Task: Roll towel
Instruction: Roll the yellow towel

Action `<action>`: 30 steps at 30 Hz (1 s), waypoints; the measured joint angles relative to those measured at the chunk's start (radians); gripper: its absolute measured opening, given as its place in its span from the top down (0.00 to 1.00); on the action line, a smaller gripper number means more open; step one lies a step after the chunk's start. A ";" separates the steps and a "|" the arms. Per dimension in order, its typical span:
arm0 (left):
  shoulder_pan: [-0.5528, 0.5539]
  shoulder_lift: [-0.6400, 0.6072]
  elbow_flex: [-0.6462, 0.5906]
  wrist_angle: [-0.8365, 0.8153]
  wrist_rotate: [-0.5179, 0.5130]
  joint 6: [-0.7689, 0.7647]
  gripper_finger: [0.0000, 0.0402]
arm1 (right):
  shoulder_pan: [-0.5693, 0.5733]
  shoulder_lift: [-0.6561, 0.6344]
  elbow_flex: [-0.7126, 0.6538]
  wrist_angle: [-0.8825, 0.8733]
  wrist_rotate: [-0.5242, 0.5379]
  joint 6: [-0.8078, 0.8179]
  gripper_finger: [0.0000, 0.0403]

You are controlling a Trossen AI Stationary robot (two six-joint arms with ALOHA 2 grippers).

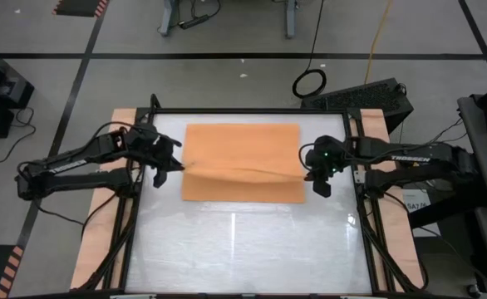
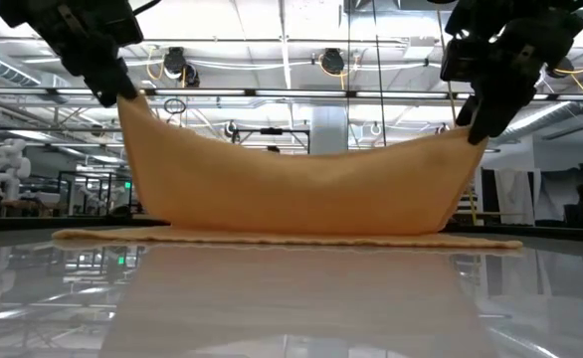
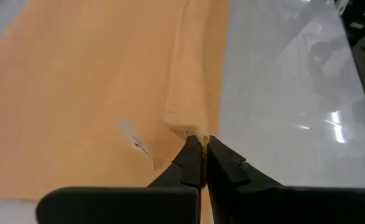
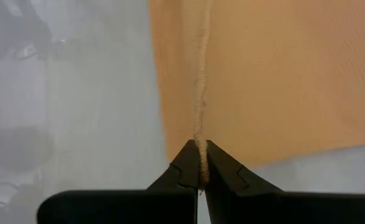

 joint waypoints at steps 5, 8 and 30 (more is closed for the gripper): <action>-0.049 0.028 -0.001 0.006 -0.015 -0.009 0.98 | 0.037 0.038 0.000 0.000 0.000 0.013 1.00; -0.074 0.045 -0.001 0.005 -0.017 -0.009 0.98 | 0.066 0.066 0.000 -0.002 0.000 0.020 1.00; -0.117 0.158 -0.002 0.005 -0.021 -0.009 0.98 | 0.160 0.357 0.000 0.051 0.006 0.062 0.87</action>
